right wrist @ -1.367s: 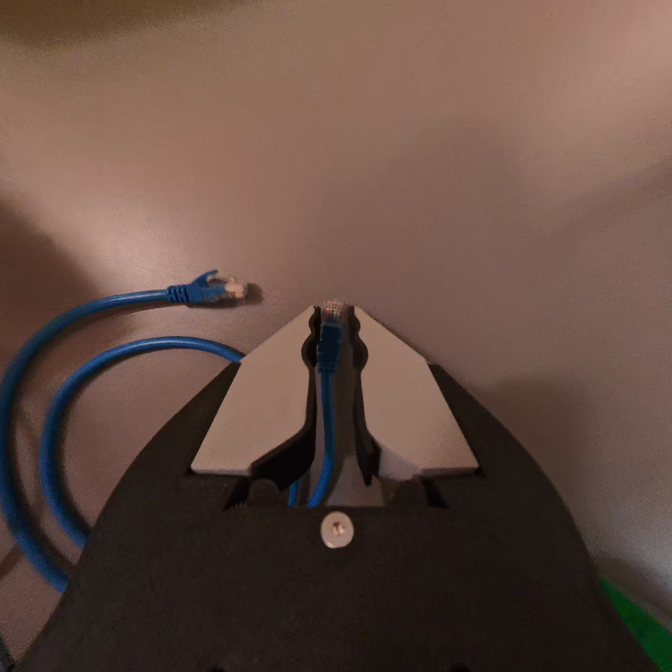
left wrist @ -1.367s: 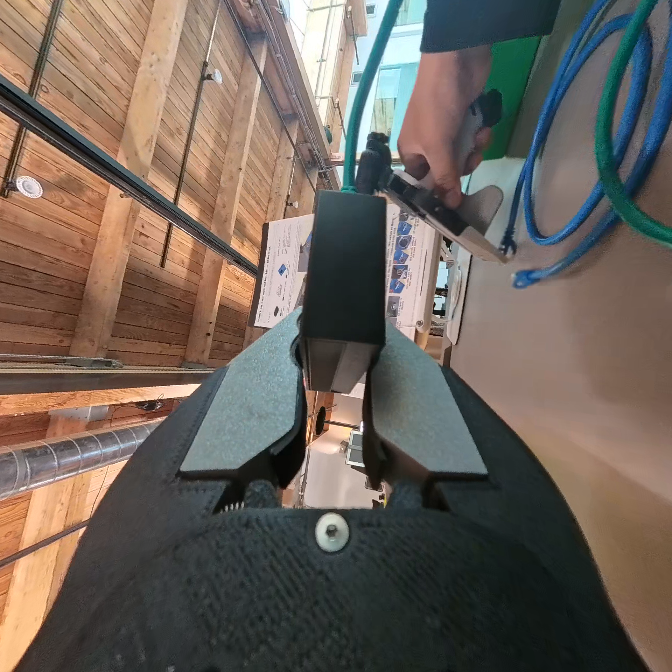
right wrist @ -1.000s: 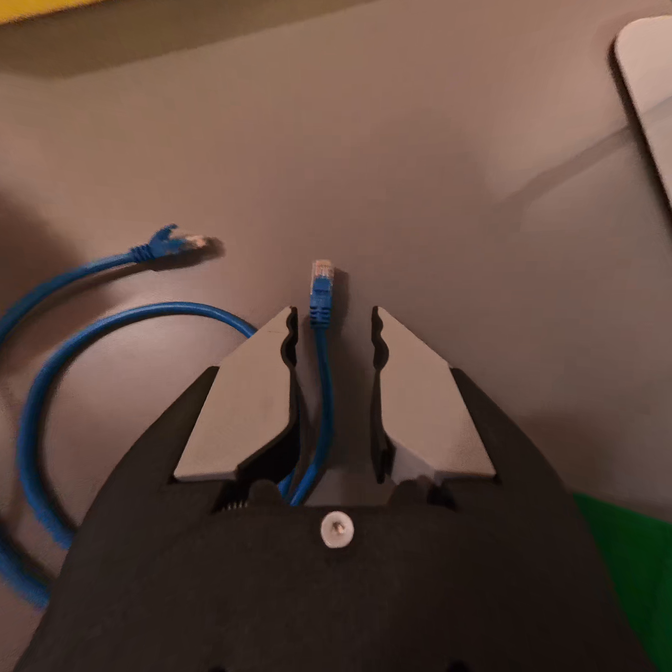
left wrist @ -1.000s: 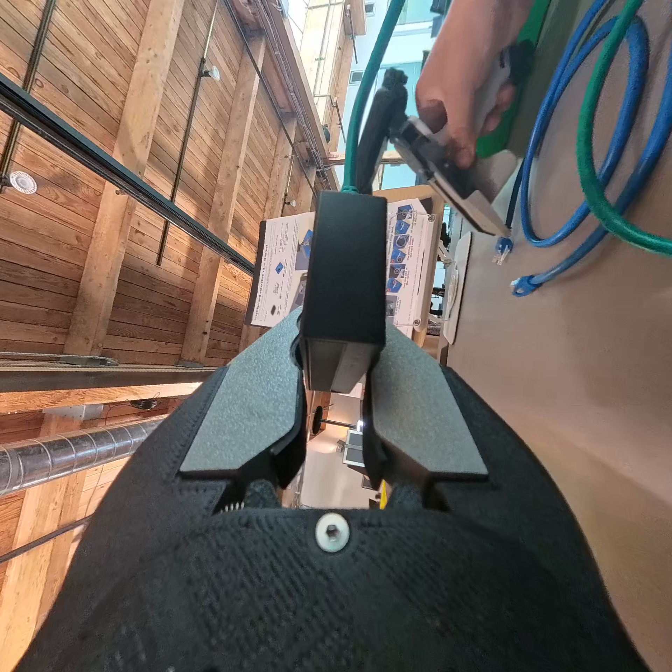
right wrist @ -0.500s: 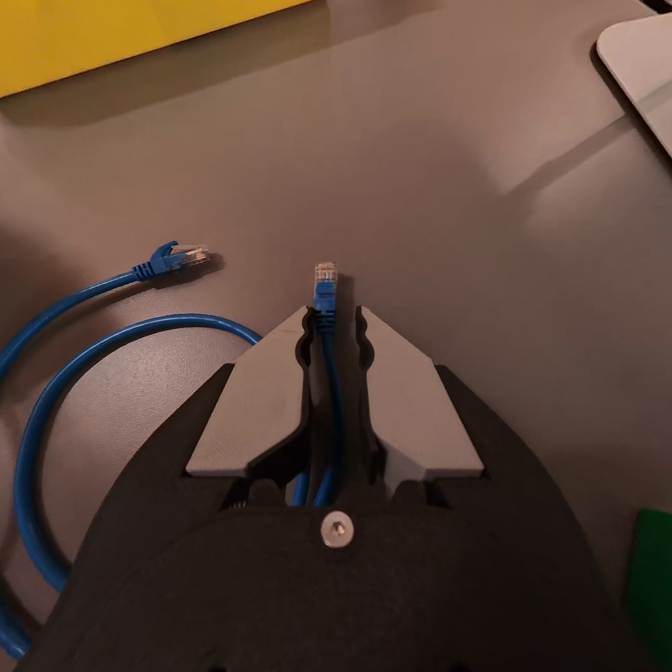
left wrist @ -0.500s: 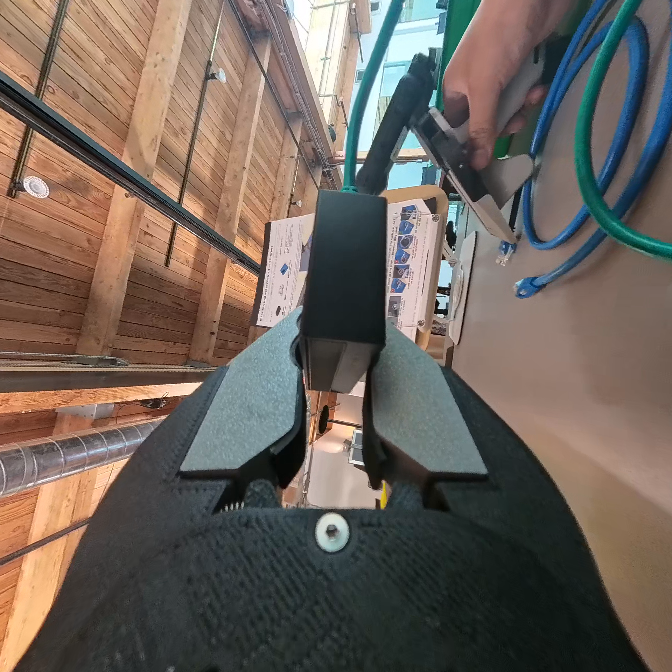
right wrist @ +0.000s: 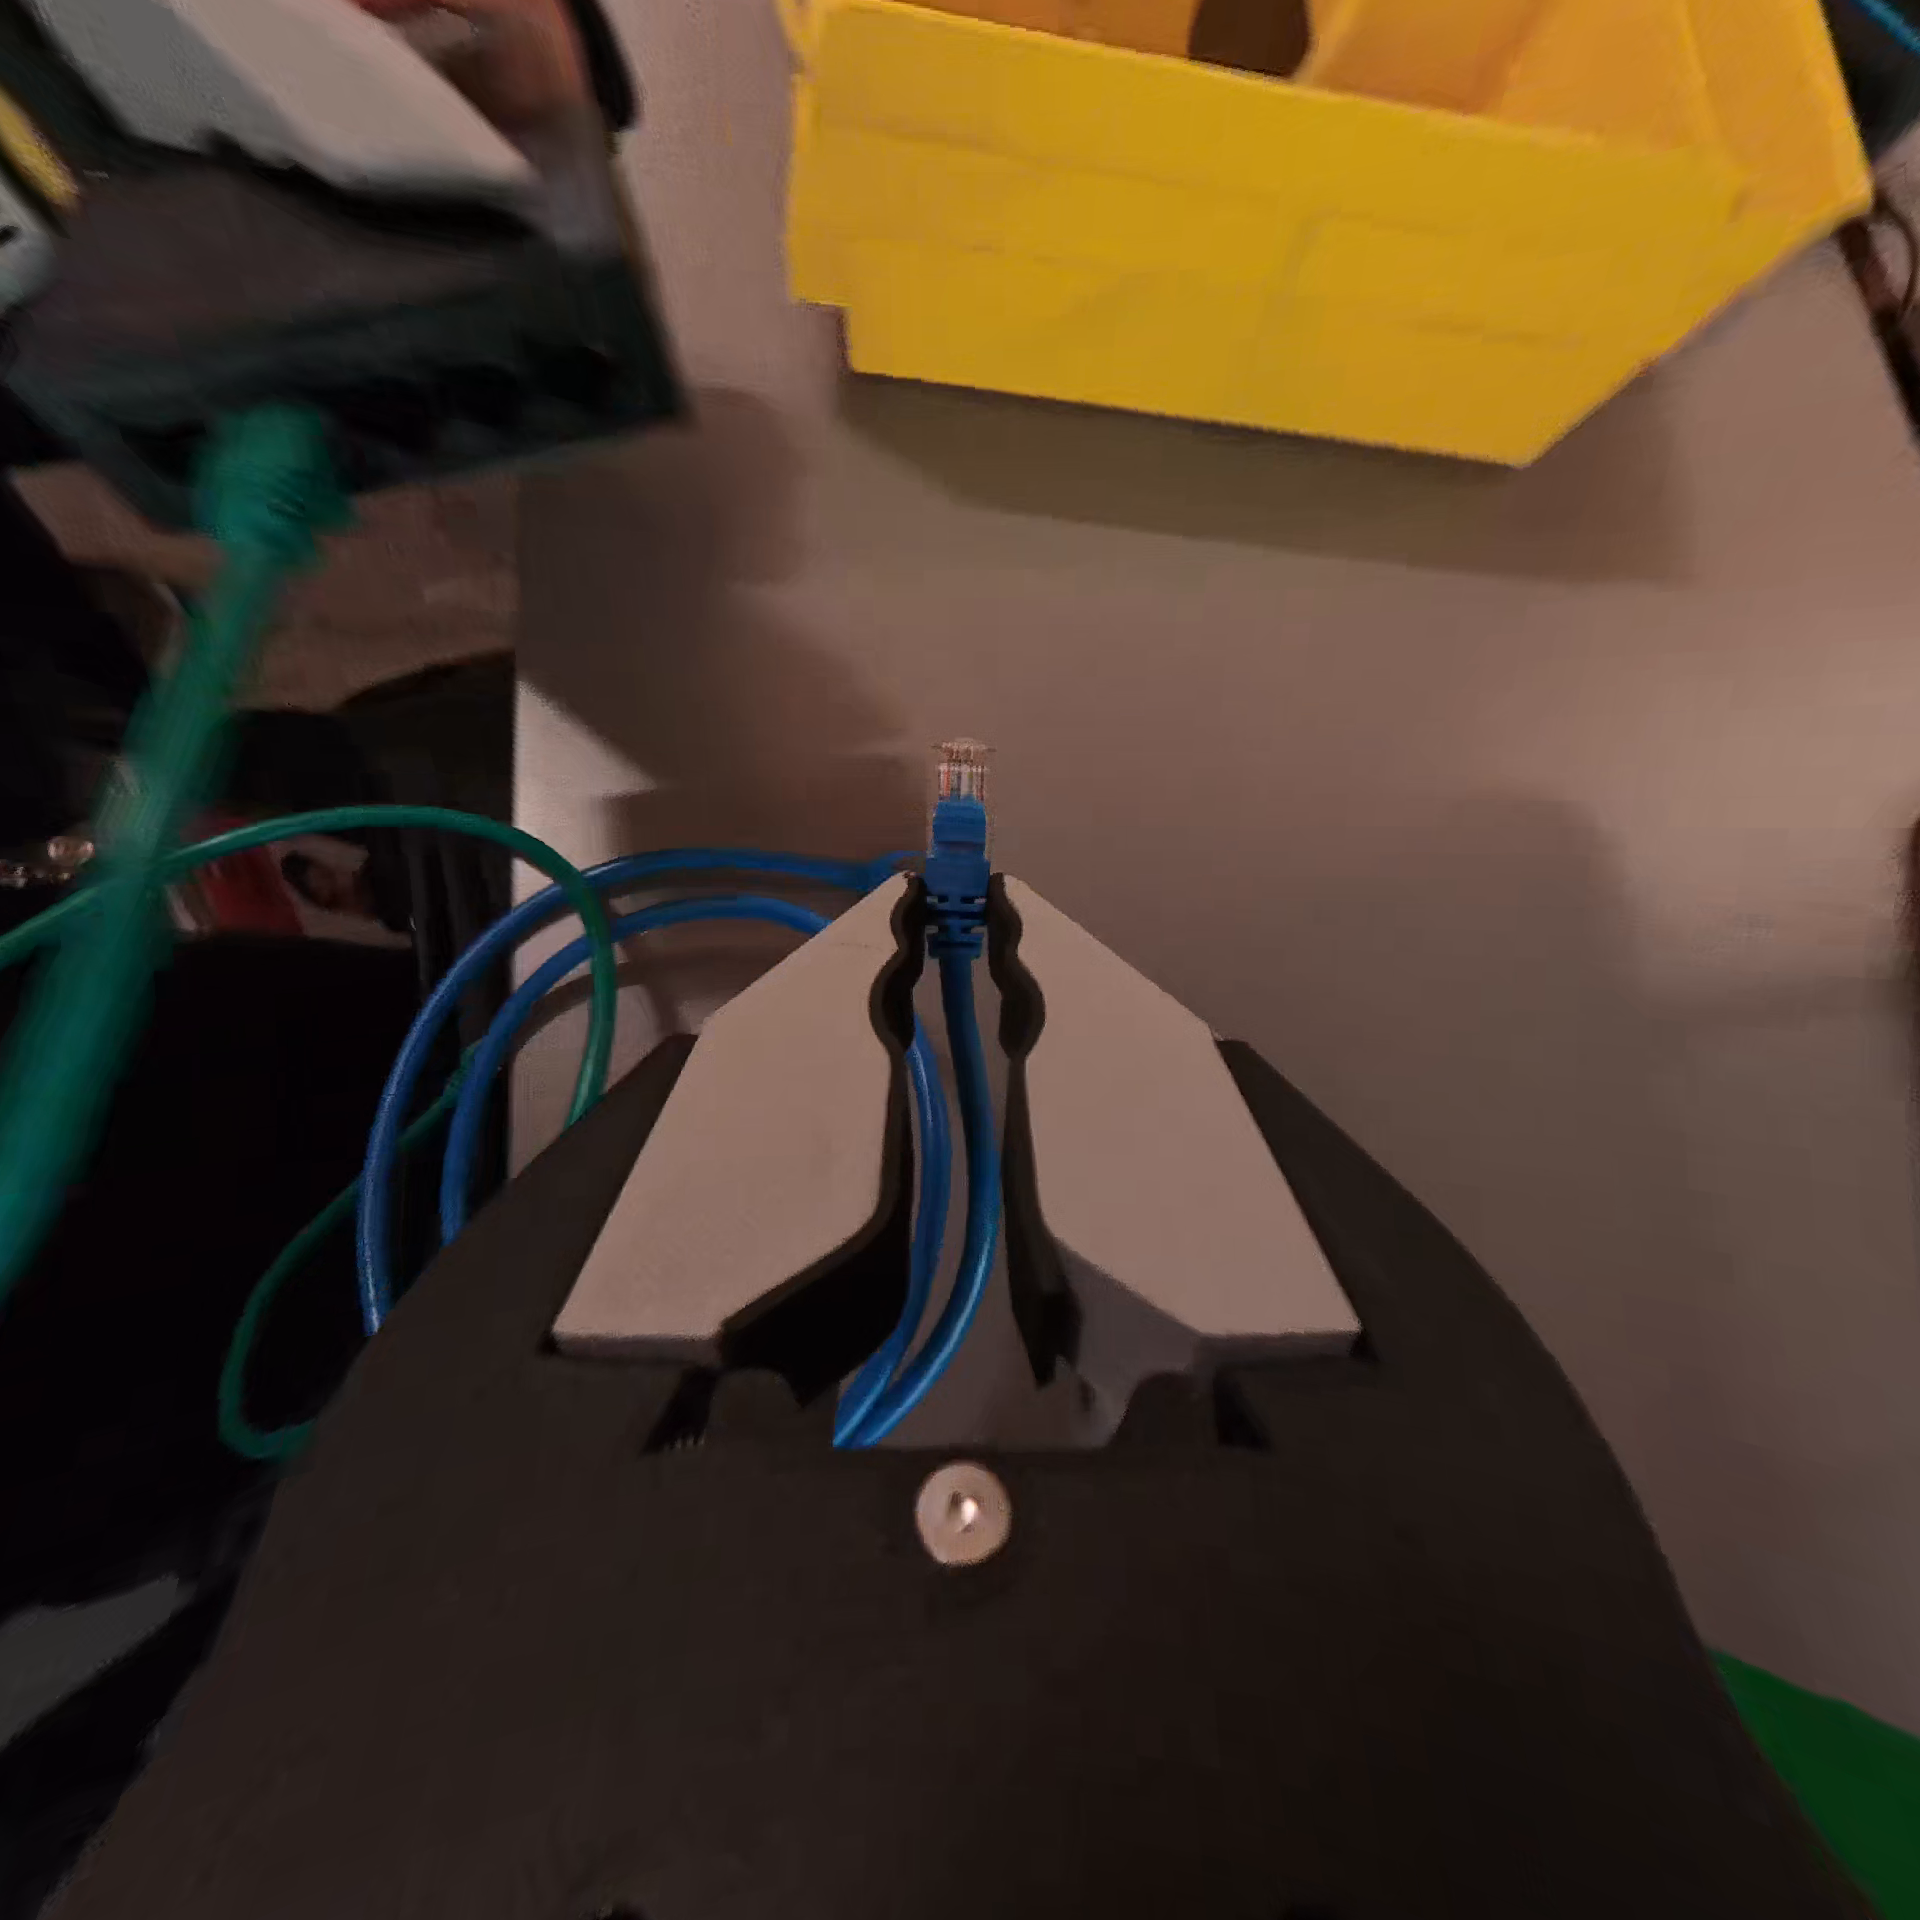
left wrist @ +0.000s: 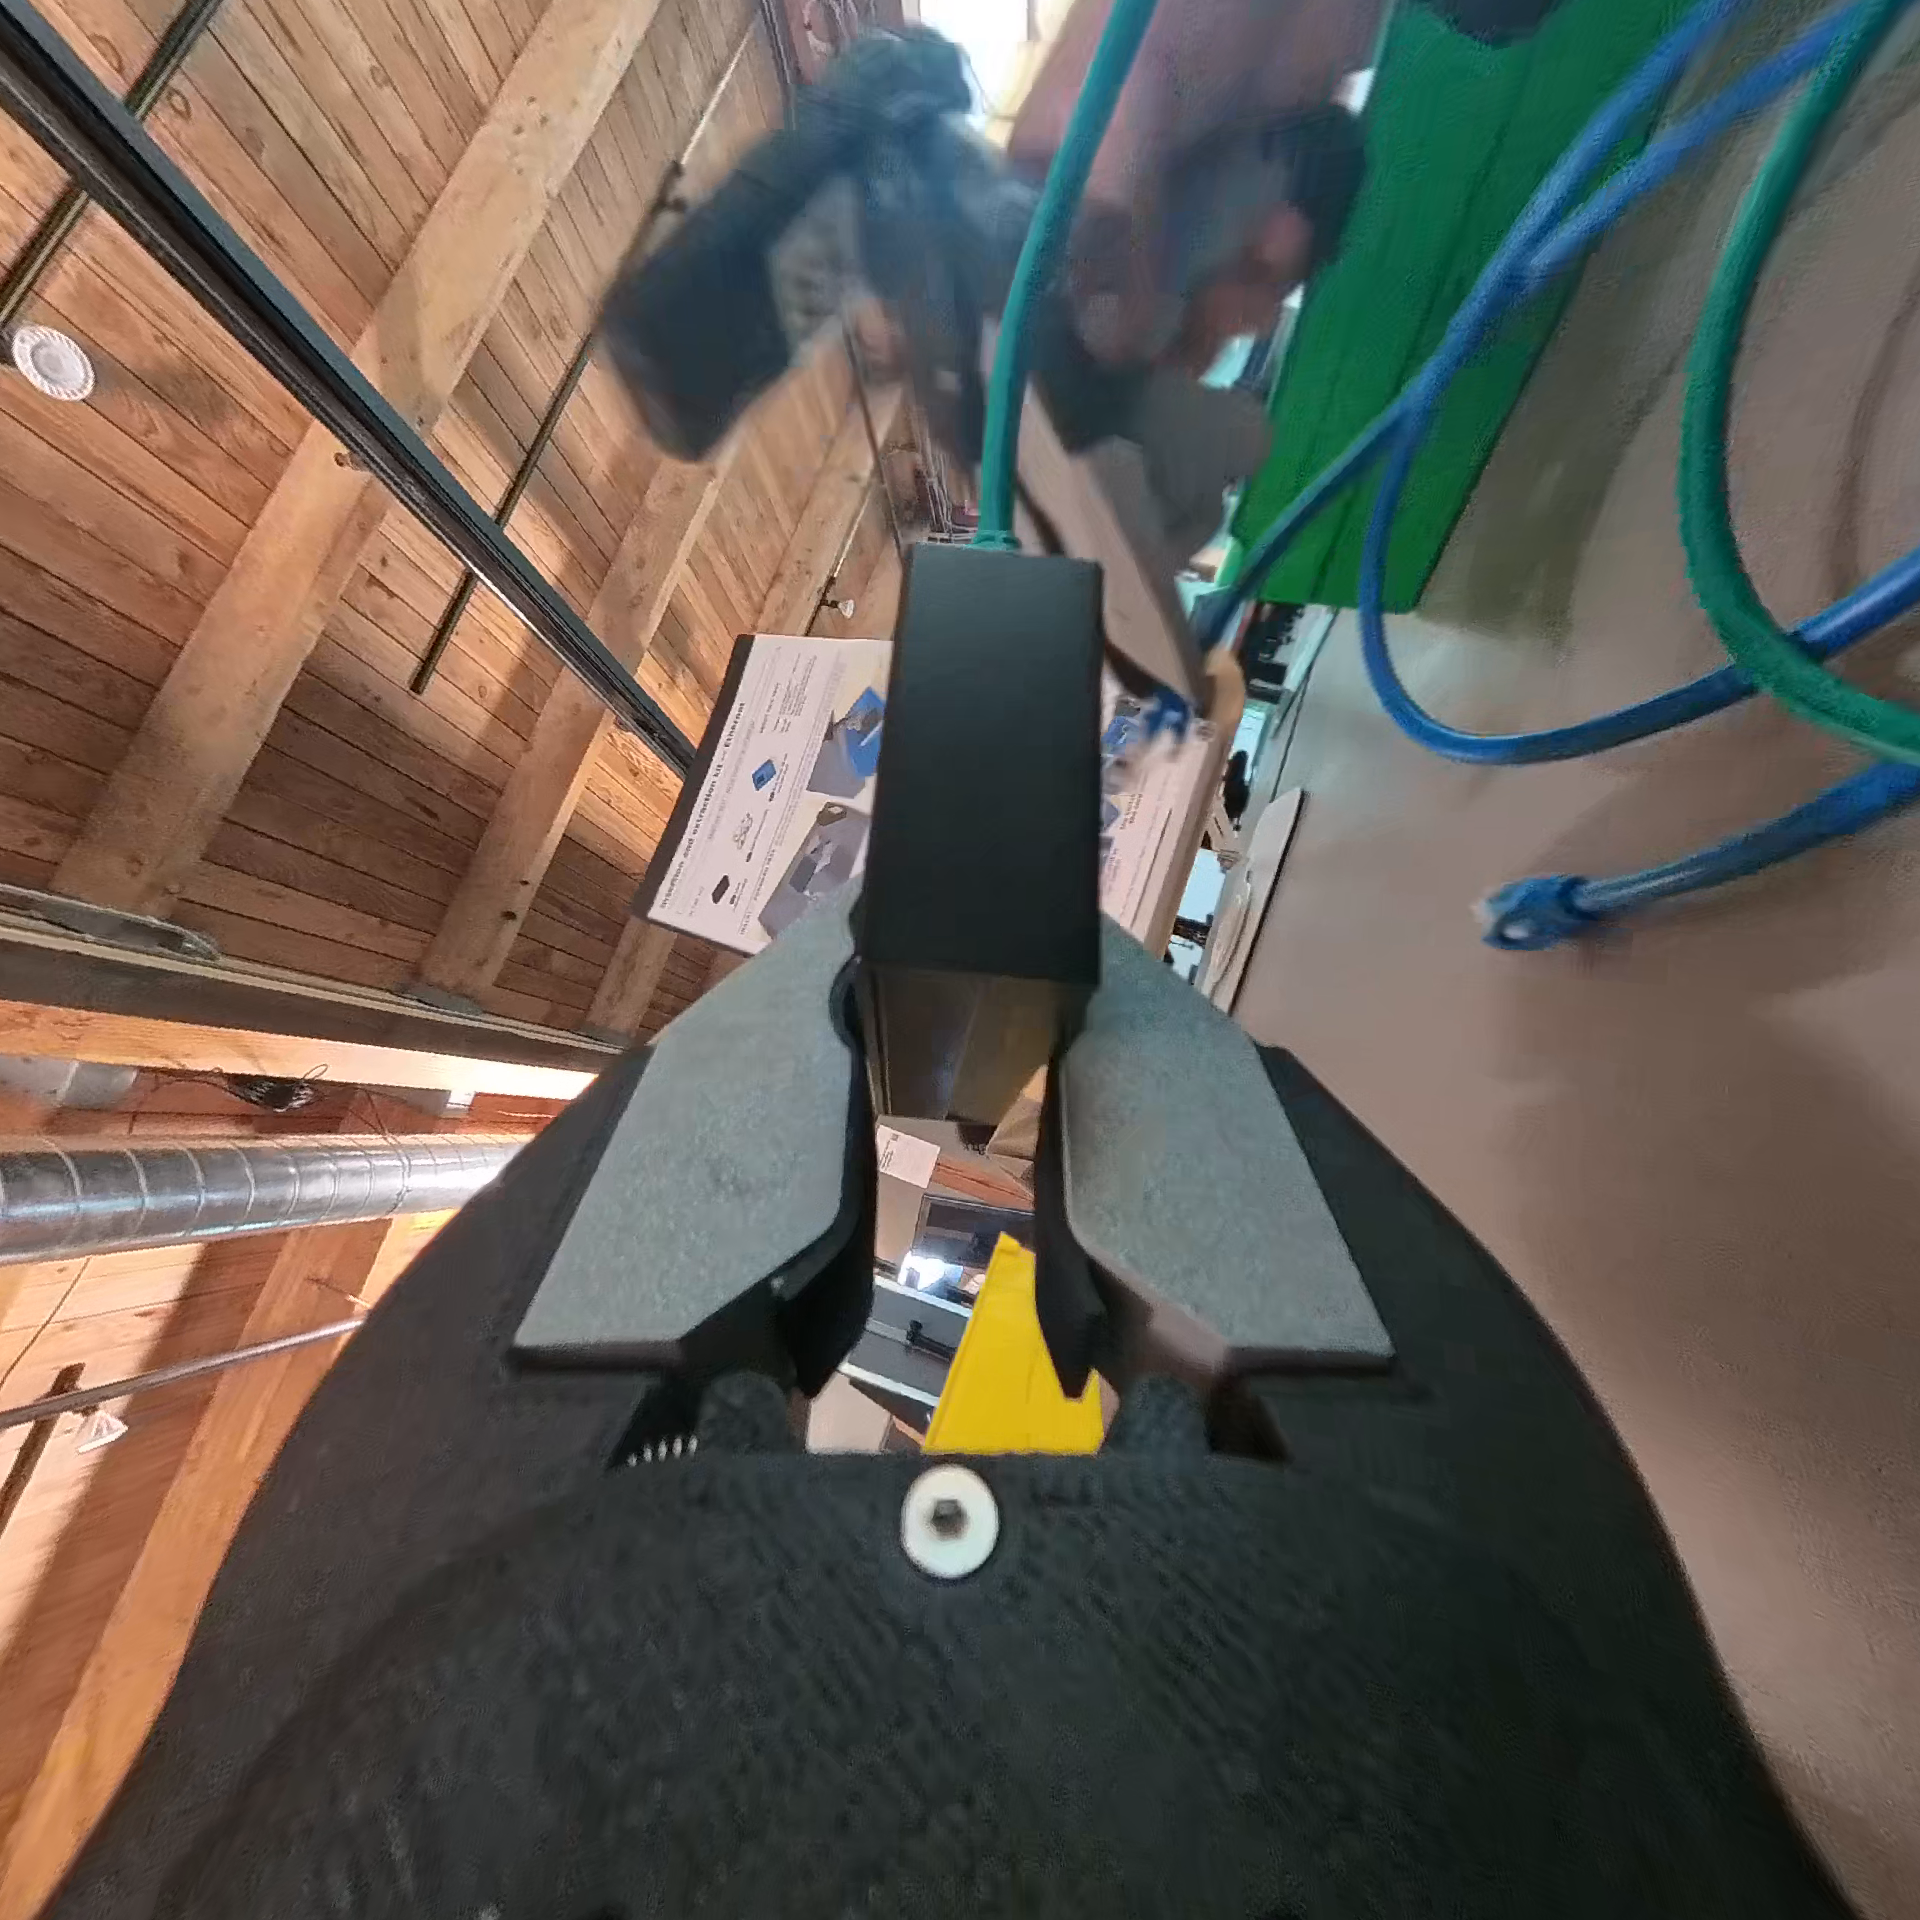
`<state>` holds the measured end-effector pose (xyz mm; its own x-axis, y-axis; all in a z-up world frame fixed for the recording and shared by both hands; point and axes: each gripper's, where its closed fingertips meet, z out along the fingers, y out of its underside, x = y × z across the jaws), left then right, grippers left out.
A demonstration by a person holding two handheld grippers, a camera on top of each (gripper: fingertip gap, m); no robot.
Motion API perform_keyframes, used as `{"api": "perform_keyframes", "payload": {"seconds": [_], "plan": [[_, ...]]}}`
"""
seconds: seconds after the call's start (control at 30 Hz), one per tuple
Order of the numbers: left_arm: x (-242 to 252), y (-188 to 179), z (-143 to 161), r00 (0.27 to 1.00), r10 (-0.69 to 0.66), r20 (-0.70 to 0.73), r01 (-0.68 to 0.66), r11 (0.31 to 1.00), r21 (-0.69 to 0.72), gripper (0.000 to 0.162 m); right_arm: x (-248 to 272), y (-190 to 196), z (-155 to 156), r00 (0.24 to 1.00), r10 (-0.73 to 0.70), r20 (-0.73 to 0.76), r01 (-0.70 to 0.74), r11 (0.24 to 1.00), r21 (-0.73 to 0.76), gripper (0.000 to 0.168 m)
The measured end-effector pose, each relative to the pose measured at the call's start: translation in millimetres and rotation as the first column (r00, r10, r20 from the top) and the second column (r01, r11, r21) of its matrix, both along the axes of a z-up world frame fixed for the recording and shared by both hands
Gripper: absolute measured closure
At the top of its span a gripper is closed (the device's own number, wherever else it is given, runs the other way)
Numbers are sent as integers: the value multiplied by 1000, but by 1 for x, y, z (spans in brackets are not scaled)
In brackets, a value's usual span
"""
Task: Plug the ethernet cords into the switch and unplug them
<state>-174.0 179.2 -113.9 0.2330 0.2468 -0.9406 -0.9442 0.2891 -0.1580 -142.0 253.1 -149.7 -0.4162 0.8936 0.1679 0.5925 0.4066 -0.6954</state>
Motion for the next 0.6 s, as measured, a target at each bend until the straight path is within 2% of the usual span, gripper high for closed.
{"api": "perform_keyframes", "payload": {"seconds": [0.07, 0.23, 0.43, 0.6], "plan": [[4, 1, -3, 1000, -2, -23, 2, 1000, 5, 135, 3, -23, 11, 997, 55, 55, -60, 995, 82, 160], [13, -2, -4, 998, -6, -66, 8, 1000, 29, 135, 10, -58, 11, 971, 125, 205, -162, 971, 176, 160], [21, -3, -8, 991, 5, -130, 0, 999, 37, 134, 17, -68, 7, 943, 124, 308, -213, 937, 277, 160], [24, -3, -9, 987, 12, -163, -4, 999, 46, 134, 22, -71, 5, 919, 114, 377, -236, 925, 297, 160]]}}
